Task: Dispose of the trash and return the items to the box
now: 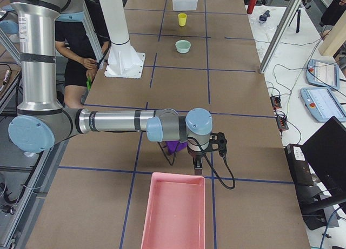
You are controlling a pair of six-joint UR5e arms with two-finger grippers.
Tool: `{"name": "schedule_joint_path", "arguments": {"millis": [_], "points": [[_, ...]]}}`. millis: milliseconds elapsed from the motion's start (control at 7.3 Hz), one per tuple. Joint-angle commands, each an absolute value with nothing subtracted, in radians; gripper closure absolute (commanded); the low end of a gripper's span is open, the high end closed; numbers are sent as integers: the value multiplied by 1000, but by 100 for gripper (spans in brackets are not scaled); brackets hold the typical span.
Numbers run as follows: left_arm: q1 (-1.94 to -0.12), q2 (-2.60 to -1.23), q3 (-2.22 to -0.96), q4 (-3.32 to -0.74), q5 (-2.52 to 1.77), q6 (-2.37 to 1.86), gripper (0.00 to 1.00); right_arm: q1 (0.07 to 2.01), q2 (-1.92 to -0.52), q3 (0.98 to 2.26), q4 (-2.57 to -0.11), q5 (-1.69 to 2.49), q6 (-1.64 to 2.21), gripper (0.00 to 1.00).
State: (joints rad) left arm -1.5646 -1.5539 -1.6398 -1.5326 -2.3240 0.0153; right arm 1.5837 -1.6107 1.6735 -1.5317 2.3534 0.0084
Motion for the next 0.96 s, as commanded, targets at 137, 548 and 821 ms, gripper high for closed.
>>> {"name": "schedule_joint_path", "arguments": {"millis": [137, 548, 821], "points": [[-1565, -1555, -1684, -1542, -2324, 8, 0, 1582, -1605, 1674, -1531, 2359, 11, 0], [-1520, -1455, -1847, -1598, -2324, -202, 0, 1582, -1605, 1718, -1539, 2373, 34, 0], [-1410, -1340, -1844, -1888, -2322, -402, 0, 1578, -1605, 1718, -1542, 2370, 34, 0]]}}
